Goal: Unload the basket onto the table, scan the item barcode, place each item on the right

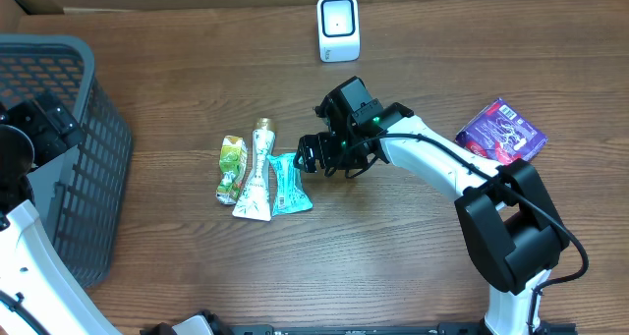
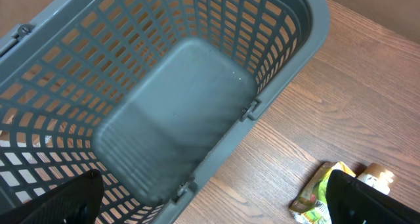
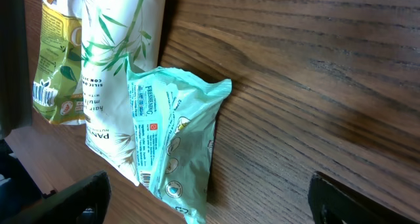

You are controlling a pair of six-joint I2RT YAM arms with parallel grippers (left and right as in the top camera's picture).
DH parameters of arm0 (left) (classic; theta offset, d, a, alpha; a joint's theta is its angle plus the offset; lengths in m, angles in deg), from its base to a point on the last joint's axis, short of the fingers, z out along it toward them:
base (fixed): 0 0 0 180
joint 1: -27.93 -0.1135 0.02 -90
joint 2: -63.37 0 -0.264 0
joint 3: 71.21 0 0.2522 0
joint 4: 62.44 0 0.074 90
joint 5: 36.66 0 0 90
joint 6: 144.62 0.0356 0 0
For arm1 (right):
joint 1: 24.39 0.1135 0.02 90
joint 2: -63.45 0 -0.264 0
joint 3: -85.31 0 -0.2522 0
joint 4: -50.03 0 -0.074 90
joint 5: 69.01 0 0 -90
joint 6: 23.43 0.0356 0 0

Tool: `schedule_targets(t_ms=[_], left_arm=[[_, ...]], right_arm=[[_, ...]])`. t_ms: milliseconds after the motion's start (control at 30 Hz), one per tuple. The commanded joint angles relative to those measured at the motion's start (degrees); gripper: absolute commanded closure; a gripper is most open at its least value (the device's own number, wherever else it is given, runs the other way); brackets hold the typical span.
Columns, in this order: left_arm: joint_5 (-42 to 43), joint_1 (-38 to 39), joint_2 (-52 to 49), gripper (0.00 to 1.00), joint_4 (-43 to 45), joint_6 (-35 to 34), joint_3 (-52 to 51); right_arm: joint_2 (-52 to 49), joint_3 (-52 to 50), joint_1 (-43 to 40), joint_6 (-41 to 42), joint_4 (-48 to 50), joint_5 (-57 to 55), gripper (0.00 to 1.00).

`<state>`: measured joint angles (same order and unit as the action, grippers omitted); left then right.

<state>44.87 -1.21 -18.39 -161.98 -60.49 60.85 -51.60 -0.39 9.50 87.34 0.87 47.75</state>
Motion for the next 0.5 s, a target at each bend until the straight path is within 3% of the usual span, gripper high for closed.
schedule_targets(t_ms=[0,467], left_arm=[[-0.5,-0.09,0.0,0.0,0.11,-0.59,0.61],[-0.5,-0.09,0.0,0.0,0.11,-0.59,0.61]], right_arm=[[-0.31,-0.2,0.02,0.09,0.17,0.31,0.04],[-0.31,-0.2,0.02,0.07,-0.44,0.33,0.04]])
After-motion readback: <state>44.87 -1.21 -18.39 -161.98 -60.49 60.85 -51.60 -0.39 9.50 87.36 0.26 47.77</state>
